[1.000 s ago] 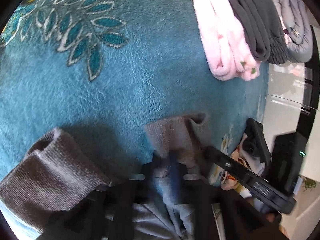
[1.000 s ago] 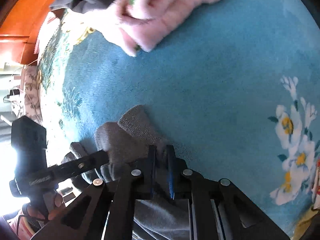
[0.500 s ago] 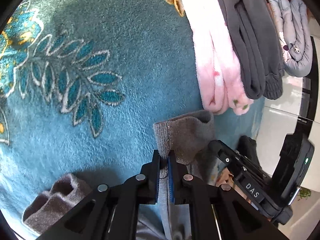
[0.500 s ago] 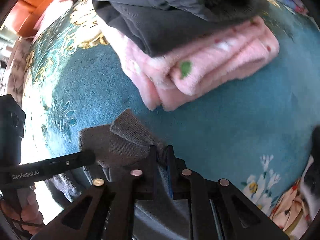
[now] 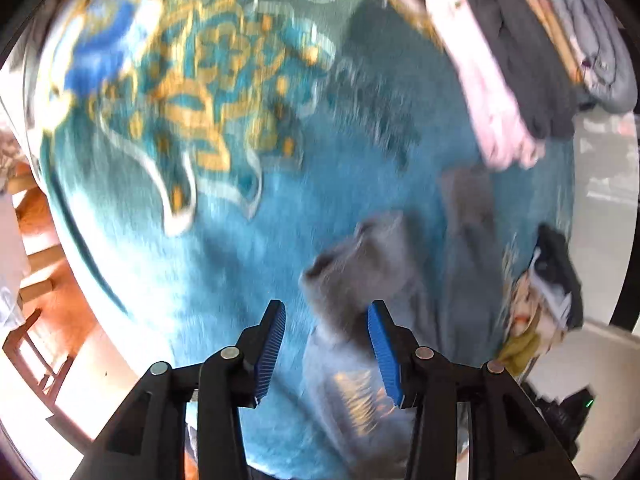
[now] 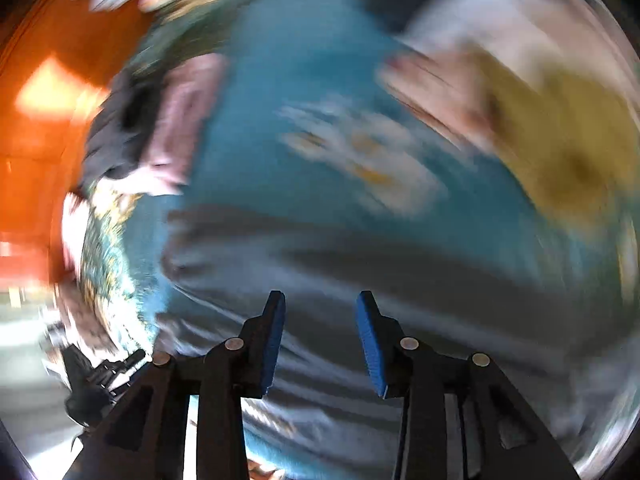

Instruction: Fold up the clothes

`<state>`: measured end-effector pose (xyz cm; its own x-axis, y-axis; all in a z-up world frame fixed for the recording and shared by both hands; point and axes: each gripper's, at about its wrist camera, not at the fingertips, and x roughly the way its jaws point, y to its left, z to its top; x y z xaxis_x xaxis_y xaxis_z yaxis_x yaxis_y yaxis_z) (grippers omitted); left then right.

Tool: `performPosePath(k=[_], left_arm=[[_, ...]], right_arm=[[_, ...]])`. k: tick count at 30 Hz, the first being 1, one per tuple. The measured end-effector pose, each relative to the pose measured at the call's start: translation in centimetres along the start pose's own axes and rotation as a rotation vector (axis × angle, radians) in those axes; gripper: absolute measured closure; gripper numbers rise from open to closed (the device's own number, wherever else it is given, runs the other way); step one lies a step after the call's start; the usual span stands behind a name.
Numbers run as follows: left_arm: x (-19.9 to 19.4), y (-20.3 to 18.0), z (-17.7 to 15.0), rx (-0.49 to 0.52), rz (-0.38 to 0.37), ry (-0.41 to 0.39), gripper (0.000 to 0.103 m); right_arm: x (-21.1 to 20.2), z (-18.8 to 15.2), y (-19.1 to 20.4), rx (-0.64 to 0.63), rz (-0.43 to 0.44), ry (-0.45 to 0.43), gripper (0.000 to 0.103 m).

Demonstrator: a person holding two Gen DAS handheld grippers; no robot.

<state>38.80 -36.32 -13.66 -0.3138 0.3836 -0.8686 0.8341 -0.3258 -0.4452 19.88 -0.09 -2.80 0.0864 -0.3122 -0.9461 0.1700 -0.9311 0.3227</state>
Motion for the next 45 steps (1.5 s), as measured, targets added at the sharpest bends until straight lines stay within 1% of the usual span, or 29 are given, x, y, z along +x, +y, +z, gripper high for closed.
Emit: performPosePath(k=[1, 2, 3, 5, 6, 8, 9, 10, 11, 12, 14, 15, 18, 22, 25, 29, 30, 31, 32, 33, 34, 36, 39, 42, 44, 45], left_arm=[[0.7, 0.0, -0.5, 0.005, 0.015, 0.014, 0.056], [1.1, 0.0, -0.8, 0.001, 0.020, 0.009, 0.056], [1.6, 0.1, -1.1, -0.003, 0.026, 0.003, 0.056], [2.5, 0.1, -1.5, -0.019, 0.038, 0.003, 0.056], [2.9, 0.2, -1.7, -0.027, 0.045, 0.003, 0.057], [3.6, 0.1, -1.9, -0.025, 0.092, 0.003, 0.058], [3.8, -0.1, -2.0, -0.012, 0.116, -0.006, 0.058], [3.8, -0.2, -2.0, -0.008, 0.130, -0.009, 0.058], [3.7, -0.4, -2.1, -0.002, 0.143, -0.015, 0.058], [3.6, -0.5, -2.3, 0.004, 0.153, -0.023, 0.058], [3.4, -0.6, -2.4, 0.011, 0.169, -0.038, 0.058], [3.3, -0.5, -2.5, 0.004, 0.172, -0.045, 0.058], [3.1, 0.1, -2.7, -0.022, 0.179, -0.062, 0.059], [2.5, 0.3, -3.1, -0.032, 0.191, -0.065, 0.060], [2.4, 0.5, -3.0, -0.012, 0.203, -0.056, 0.060], [2.4, 1.2, -2.7, -0.040, 0.200, -0.062, 0.060], [2.2, 1.4, -2.7, -0.046, 0.200, -0.066, 0.066], [2.1, 1.5, -2.7, -0.053, 0.200, -0.070, 0.072], [1.8, 1.5, -2.8, -0.056, 0.190, -0.068, 0.087], [1.5, 1.5, -2.8, -0.058, 0.181, -0.066, 0.089], [1.3, 1.4, -2.9, -0.058, 0.187, -0.070, 0.089], [0.1, 0.7, -3.0, -0.049, 0.191, -0.089, 0.090], [-2.1, -0.3, -3.3, -0.057, 0.142, -0.110, 0.091], [-5.0, -1.1, -3.9, -0.024, 0.098, -0.131, 0.091], [-6.4, -0.6, -4.6, -0.019, 0.100, -0.128, 0.091], [-7.4, 0.6, -5.4, -0.035, 0.101, -0.119, 0.091]], right_arm=[[-0.9, -1.7, -3.0, 0.073, 0.010, 0.001, 0.065], [-1.7, -3.6, -6.0, 0.153, 0.024, -0.004, 0.065], [-2.4, -5.1, -8.1, 0.213, 0.036, -0.017, 0.065], [-4.1, -8.7, -12.7, 0.341, 0.058, -0.058, 0.063], [-4.9, -10.5, -15.0, 0.407, 0.064, -0.080, 0.061], [-6.6, -14.7, -19.6, 0.540, 0.056, -0.129, 0.060], [-7.4, -16.5, -21.2, 0.589, 0.062, -0.152, 0.058], [-8.2, -18.8, -23.1, 0.641, 0.067, -0.178, 0.051], [-8.8, -20.9, -24.8, 0.683, 0.062, -0.191, 0.047], [-9.0, -22.9, -26.3, 0.722, 0.050, -0.190, 0.045], [-9.3, -26.5, -29.2, 0.799, 0.030, -0.187, 0.045], [-9.1, -27.8, -30.2, 0.838, 0.035, -0.180, 0.045], [-8.0, -31.4, -33.1, 0.952, 0.088, -0.178, 0.045], [-5.3, -34.1, -36.0, 1.076, 0.168, -0.211, 0.045], [-3.5, -35.0, -37.3, 1.156, 0.219, -0.269, 0.045], [-2.5, -35.4, -38.2, 1.227, 0.271, -0.354, 0.045], [-2.4, -35.2, -38.3, 1.240, 0.273, -0.357, 0.048], [-2.3, -35.1, -38.3, 1.251, 0.277, -0.361, 0.066], [-2.4, -34.9, -38.3, 1.261, 0.288, -0.367, 0.079], [-2.6, -34.7, -38.2, 1.270, 0.300, -0.376, 0.090], [-3.0, -34.5, -38.1, 1.275, 0.311, -0.390, 0.094], [-4.4, -34.2, -37.9, 1.271, 0.334, -0.429, 0.095], [-7.4, -34.1, -37.8, 1.231, 0.361, -0.490, 0.096], [-10.7, -34.2, -37.5, 1.172, 0.367, -0.529, 0.097], [-12.6, -34.9, -36.8, 1.135, 0.370, -0.547, 0.097], [-13.6, -35.7, -36.7, 1.129, 0.371, -0.551, 0.097]])
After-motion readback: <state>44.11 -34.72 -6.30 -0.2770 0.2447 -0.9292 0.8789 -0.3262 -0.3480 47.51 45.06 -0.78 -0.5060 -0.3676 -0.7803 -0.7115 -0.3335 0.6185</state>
